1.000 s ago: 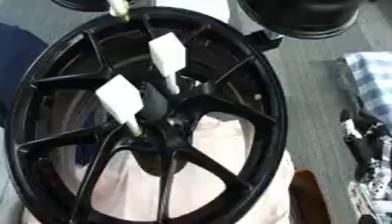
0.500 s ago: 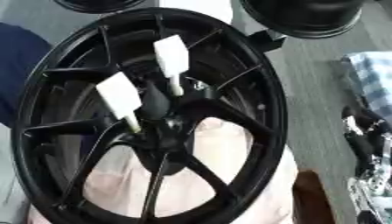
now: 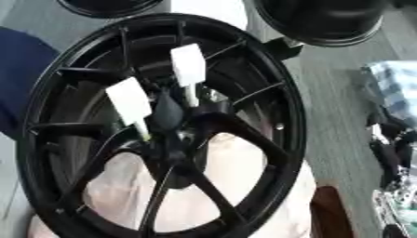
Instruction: Pull the pin out of the wheel hub.
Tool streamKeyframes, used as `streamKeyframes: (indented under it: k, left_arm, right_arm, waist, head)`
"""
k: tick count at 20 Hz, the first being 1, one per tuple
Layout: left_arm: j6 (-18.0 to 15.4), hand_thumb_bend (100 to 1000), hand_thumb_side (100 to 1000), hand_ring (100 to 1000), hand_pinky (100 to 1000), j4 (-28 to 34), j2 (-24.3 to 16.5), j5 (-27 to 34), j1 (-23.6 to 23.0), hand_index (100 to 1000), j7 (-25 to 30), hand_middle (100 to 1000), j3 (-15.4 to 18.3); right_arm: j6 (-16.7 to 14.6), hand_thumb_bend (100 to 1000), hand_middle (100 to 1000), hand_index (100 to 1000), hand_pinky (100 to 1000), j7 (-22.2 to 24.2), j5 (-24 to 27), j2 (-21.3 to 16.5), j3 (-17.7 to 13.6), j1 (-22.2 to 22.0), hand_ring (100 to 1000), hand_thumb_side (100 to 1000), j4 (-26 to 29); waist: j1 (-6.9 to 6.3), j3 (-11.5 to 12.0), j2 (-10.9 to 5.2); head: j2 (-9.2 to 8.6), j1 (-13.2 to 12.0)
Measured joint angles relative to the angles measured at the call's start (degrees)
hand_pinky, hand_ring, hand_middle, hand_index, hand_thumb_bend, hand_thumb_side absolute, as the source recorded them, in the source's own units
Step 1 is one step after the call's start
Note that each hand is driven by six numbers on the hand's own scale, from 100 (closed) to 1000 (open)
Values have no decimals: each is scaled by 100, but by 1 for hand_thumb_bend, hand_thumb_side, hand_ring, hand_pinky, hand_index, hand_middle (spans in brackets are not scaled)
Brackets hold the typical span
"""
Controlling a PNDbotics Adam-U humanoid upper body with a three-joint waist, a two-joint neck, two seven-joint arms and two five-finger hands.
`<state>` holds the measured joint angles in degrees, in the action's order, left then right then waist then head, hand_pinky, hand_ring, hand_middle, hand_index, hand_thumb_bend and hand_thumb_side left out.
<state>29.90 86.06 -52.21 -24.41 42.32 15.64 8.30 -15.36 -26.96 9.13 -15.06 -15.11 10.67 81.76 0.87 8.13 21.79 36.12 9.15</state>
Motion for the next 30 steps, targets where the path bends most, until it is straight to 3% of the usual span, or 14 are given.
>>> streamKeyframes:
  k: [4,5,6,7,8,10,12,14,15,16,21,25,30]
  left_arm:
    - [-177,100,193,552,610,-129,356,42,-639,671,-407,490,-76]
    - [-218,100,279,606,655,-175,454,89,-761,751,-505,571,-95]
    - [-263,185,584,705,728,-223,552,153,-856,841,-585,694,-113]
    - [-314,360,767,749,761,-269,642,227,-934,875,-637,745,-135]
    - [-376,453,848,760,776,-303,716,297,-1001,884,-659,756,-157]
    - [-520,451,922,758,773,-346,825,380,-1088,881,-641,752,-178]
    - [-642,345,947,740,756,-375,875,423,-1128,862,-617,731,-174]
    - [-699,255,913,718,736,-374,895,472,-1137,840,-656,706,-164]
    - [-714,120,879,682,694,-366,896,513,-1137,804,-702,665,-152]
    - [-724,100,864,670,680,-347,906,572,-1135,793,-764,651,-135]
    - [-794,100,784,554,571,-51,1219,1010,-1047,686,-1206,529,12]
    - [-944,100,848,540,557,302,1850,1642,-1129,674,-1808,516,130]
    - [-1761,100,893,550,569,413,2772,3204,-1383,684,-3019,525,-104]
  right_arm:
    - [-5,434,603,735,685,9,36,0,20,43,757,334,-4]
    - [-9,434,602,735,685,15,45,0,33,43,757,334,-10]
    - [-12,434,602,735,685,21,54,0,36,44,757,334,-16]
    - [-16,434,602,735,685,27,57,1,37,47,757,334,-18]
    - [-15,434,602,735,685,31,59,1,38,50,757,334,-20]
    - [-13,434,602,735,685,36,63,1,38,64,757,334,-30]
    - [-12,434,602,735,685,39,64,1,39,68,757,333,-32]
    - [-12,434,602,735,685,39,65,1,39,68,757,333,-32]
    - [-12,435,602,735,685,39,65,1,39,69,757,333,-32]
    - [-12,435,602,735,685,39,65,1,39,69,757,332,-32]
    - [-11,438,602,734,685,40,65,2,41,73,756,331,-32]
    - [-9,444,601,734,684,43,65,14,62,91,756,327,-33]
    - [-4,447,601,734,684,51,65,21,70,93,756,323,-33]
  waist:
    - [8,-60,0]
    - [18,-74,0]
    - [30,-82,0]
    - [34,-91,0]
    - [35,-103,0]
    - [35,-106,0]
    - [37,-105,0]
    - [37,-104,0]
    - [37,-104,0]
    - [37,-103,-1]
    - [48,-101,-1]
    - [81,-102,-1]
    - [108,-103,-1]
  head:
    - [-1,-20]
    - [-2,-24]
    - [-4,-26]
    - [-6,-28]
    - [-19,-28]
    - [-48,-27]
    - [-50,-25]
    - [-51,-24]
    - [-51,-24]
    - [-51,-24]
    - [-51,-23]
    - [-51,-22]
    - [-51,-22]
